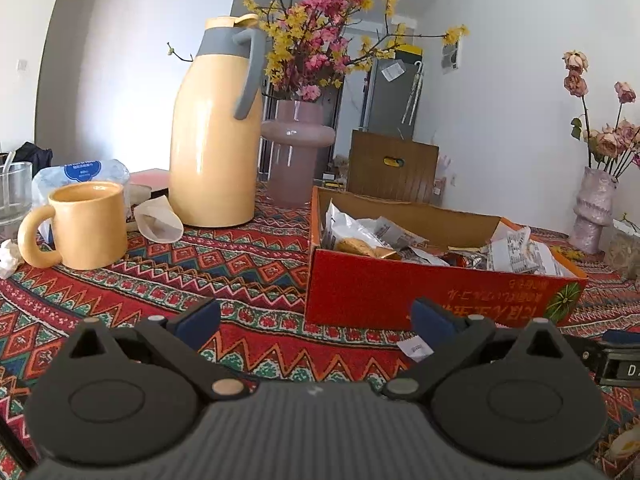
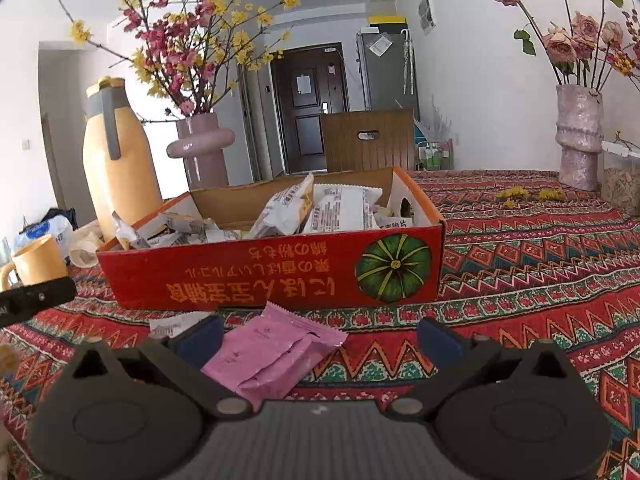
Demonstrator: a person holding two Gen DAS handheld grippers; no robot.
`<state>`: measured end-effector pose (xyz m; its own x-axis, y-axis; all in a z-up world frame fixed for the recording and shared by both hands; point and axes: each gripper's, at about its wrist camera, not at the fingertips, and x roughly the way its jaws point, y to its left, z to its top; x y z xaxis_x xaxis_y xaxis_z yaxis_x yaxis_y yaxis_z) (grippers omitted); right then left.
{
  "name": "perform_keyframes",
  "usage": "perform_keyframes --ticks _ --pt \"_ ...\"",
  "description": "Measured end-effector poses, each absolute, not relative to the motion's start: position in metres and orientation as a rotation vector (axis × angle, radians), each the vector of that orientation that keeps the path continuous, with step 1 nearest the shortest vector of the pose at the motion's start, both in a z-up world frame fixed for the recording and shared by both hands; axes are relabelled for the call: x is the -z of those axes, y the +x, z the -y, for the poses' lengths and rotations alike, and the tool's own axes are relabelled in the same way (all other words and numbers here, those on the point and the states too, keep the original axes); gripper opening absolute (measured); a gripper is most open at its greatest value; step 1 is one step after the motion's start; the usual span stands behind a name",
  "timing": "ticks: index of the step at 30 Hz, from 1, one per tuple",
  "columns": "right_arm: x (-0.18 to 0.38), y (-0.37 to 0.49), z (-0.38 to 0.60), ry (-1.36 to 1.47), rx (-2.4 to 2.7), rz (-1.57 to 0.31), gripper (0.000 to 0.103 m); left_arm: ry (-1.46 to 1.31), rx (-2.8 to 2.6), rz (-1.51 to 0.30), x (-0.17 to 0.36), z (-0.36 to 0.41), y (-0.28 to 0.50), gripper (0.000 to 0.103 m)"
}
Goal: Organize snacks
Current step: 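Withdraw both tools from the box toward the pink and white packets, then grasp the pink packet with the right tool while the left tool grasps a white packet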
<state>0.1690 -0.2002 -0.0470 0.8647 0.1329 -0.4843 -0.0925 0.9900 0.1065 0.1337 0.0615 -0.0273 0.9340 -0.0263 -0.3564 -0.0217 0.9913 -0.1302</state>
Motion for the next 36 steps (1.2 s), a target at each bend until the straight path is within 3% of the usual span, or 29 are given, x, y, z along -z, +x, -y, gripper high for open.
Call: perform_keyframes --ticks 28,33,36 --pt "0.065 0.228 0.15 0.028 -0.042 -0.779 0.102 -0.172 0.031 -0.377 0.029 -0.067 0.134 0.103" --pt "0.063 0.219 0.146 -0.013 -0.056 -0.772 0.092 -0.176 0.029 -0.376 0.029 -0.067 0.134 0.103" --pt "0.059 0.211 0.148 -0.016 -0.073 -0.758 0.071 -0.176 0.027 -0.375 0.029 -0.067 0.134 0.103"
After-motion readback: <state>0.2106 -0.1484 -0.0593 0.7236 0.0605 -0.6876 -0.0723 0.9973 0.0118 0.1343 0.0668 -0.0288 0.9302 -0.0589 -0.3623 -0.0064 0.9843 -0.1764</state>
